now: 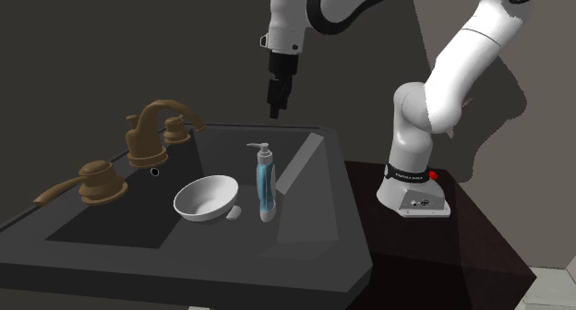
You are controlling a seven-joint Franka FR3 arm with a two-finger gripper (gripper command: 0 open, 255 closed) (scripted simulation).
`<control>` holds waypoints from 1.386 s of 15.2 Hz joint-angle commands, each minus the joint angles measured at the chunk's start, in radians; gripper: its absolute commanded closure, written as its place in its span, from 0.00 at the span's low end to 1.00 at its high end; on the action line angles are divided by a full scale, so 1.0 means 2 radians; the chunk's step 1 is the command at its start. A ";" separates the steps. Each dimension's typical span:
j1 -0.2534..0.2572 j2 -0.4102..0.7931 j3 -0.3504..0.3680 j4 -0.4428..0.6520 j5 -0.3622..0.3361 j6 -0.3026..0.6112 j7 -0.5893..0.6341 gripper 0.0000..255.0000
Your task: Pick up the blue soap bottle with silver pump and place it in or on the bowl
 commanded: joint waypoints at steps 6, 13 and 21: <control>0.011 0.113 0.040 0.008 0.001 0.107 0.042 0.00; 0.009 0.149 0.045 -0.006 -0.006 0.156 0.049 0.00; 0.008 0.158 0.046 -0.009 -0.008 0.168 0.050 0.00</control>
